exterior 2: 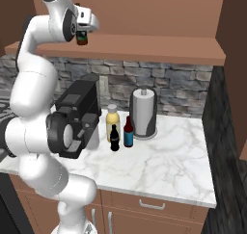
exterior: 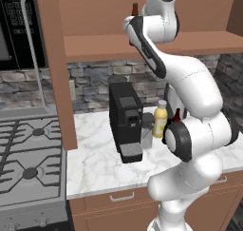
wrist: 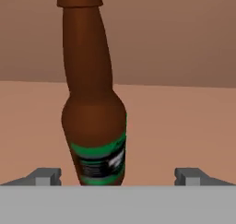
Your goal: Sort all alcoholic drinks to one cabinet, and non-alcoholic drinks to the other.
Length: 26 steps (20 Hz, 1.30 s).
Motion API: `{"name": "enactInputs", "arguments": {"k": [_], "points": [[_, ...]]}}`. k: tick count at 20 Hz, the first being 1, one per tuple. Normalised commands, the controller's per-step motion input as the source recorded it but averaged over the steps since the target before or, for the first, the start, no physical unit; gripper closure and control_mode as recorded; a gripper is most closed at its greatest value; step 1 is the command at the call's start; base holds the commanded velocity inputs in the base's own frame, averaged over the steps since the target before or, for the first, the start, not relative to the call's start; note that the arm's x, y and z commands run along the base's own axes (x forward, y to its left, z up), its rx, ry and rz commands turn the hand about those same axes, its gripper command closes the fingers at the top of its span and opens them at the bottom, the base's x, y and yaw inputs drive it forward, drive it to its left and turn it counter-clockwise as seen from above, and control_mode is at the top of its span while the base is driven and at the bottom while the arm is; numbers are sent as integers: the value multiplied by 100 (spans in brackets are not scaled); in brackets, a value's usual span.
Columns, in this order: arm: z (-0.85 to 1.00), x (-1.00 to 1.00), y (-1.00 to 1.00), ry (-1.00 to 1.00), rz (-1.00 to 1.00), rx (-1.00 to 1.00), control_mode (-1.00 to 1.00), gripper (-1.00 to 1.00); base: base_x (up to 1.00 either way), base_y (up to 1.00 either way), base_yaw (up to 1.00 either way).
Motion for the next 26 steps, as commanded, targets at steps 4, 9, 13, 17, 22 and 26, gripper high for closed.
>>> {"name": "enactInputs", "arguments": {"k": [4, 9, 13, 17, 22, 26], "points": [[-33, -99, -14, 0, 0, 2, -100, -100, 0, 0, 0], [-45, -100, -28, 0, 0, 1, -100, -100, 0, 0, 0], [-45, -100, -53, 0, 0, 4, -100, -100, 0, 0, 0], [-35, -100, -73, 3, 0, 6, -100, -100, 0, 0, 0], [-35, -100, -75, 11, 0, 2, -100, -100, 0, 0, 0], [-46, -100, -74, 21, 0, 0, -100, -100, 0, 0, 0]]}}
